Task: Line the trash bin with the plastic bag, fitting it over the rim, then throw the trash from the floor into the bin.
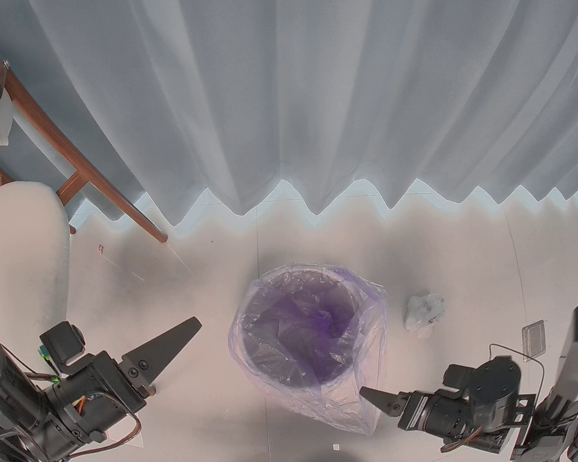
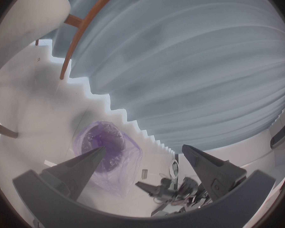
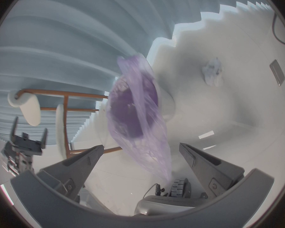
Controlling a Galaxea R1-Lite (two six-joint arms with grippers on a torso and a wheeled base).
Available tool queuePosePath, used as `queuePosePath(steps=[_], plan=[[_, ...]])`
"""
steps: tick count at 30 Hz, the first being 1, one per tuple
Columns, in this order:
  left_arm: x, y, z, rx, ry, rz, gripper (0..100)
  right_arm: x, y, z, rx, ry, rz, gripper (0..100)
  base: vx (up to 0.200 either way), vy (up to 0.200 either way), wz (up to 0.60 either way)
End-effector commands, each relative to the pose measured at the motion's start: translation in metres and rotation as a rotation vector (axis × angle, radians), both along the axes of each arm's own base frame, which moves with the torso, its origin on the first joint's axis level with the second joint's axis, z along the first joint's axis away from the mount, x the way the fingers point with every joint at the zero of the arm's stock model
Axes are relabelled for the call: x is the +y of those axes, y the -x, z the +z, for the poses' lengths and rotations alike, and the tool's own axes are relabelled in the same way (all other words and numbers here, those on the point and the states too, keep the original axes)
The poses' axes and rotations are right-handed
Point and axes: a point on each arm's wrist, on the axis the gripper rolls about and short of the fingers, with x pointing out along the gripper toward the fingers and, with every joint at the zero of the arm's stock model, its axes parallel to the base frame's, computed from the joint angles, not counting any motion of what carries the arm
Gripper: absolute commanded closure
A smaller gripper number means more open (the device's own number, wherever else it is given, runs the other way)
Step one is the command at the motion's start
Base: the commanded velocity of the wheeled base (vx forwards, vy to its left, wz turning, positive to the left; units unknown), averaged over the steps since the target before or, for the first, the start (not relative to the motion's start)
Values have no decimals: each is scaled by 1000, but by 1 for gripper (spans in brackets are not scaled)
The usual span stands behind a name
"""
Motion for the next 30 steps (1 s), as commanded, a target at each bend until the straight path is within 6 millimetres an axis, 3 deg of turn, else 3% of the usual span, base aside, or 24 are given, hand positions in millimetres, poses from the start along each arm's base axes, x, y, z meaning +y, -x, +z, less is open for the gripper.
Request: queuePosePath(steps=[1,4,12,15,21,25,26,30], plan=[[19,-9,-6,41,-34,3,0,-26,5,42,-149,-83,-3,0,0,0,0],[29,-13,-4,67,19,-36,0,-40,4,53,-217,-47,2,0,-67,-67,0],[30,-10,-6,116,36,-49,0,-37,-19,65,-292,-69,97,0,-200,-200,0],[30,-10,-11,145,11,-49,0,-35,-53,71,-338,-33,59,0,-200,-200,0],[30,-13,-11,138,-17,-44,0,-39,-89,89,-315,11,51,0,-200,-200,0],[29,-14,-9,107,-40,-74,0,-35,-99,100,-307,37,65,0,0,0,0],[29,-15,-10,58,-115,-103,0,-24,-108,116,-292,51,97,0,0,0,0],[29,-16,-22,39,-262,-125,0,-11,-110,122,-286,50,133,0,0,150,0]])
